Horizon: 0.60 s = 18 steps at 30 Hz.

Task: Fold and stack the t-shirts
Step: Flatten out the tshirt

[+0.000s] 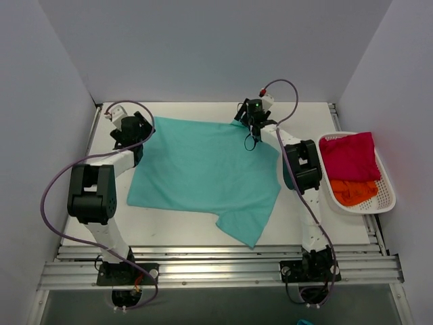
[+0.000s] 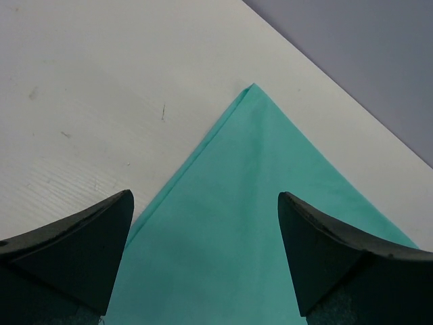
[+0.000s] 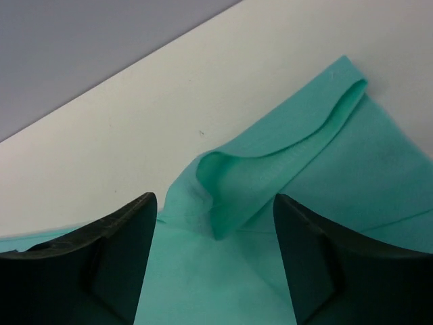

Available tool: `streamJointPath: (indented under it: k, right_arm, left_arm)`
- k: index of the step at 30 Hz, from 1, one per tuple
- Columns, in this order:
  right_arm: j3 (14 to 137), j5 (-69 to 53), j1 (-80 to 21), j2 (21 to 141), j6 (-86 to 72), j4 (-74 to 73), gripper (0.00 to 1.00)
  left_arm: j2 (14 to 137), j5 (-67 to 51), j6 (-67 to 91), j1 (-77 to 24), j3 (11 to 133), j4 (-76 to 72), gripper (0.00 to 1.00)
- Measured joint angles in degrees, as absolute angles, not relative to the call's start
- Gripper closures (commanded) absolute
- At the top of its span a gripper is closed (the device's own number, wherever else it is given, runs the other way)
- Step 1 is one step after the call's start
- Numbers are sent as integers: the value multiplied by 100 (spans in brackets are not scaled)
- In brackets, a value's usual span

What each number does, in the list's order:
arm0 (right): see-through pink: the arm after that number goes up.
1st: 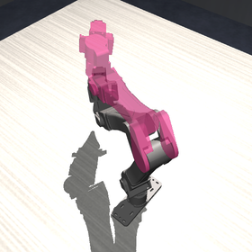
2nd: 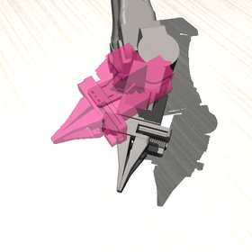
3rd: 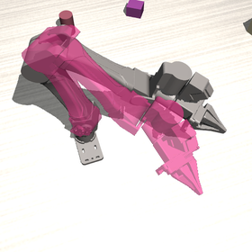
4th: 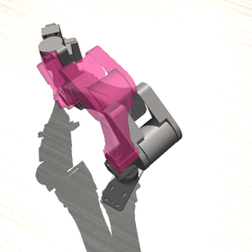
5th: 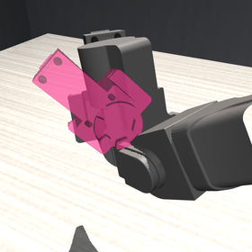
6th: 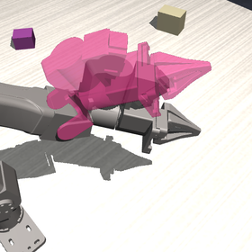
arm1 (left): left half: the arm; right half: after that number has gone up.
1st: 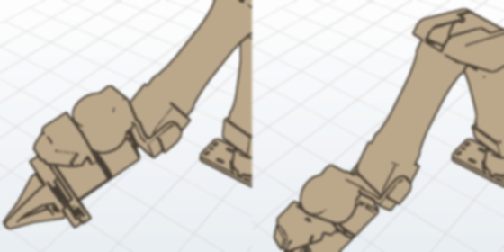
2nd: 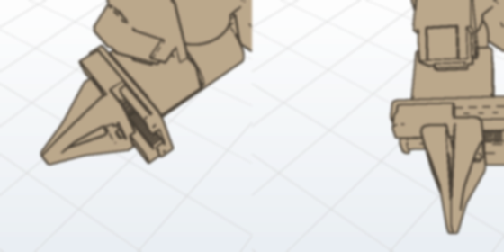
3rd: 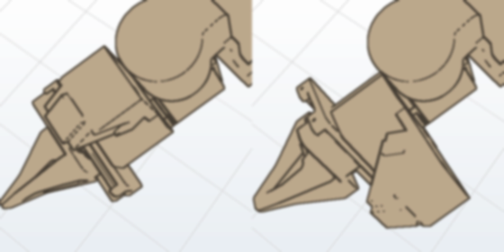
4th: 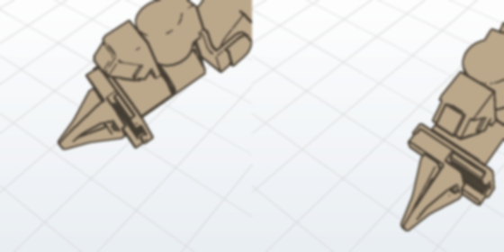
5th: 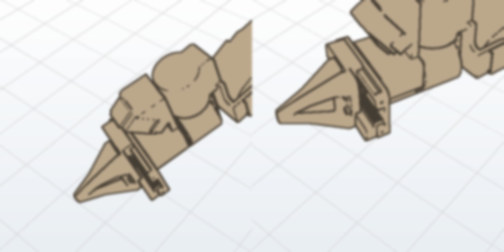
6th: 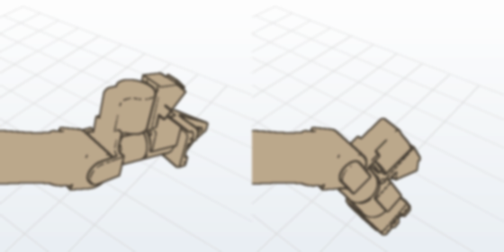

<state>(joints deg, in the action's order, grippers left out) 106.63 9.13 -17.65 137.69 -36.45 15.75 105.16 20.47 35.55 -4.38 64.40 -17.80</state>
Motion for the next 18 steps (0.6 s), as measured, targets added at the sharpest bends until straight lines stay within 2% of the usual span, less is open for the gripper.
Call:
streamJointPath:
  k: [3, 18]
  right_arm:
    - [10661, 958, -1769, 13769, -3645, 1415, 28]
    - [10720, 1223, -1772, 13771, -3645, 1192, 31]
  left_arm:
    - [10584, 1988, 3546, -486, 6451, -1787, 3]
    - [10724, 1879, 3511, -526, 6453, -2062, 3]
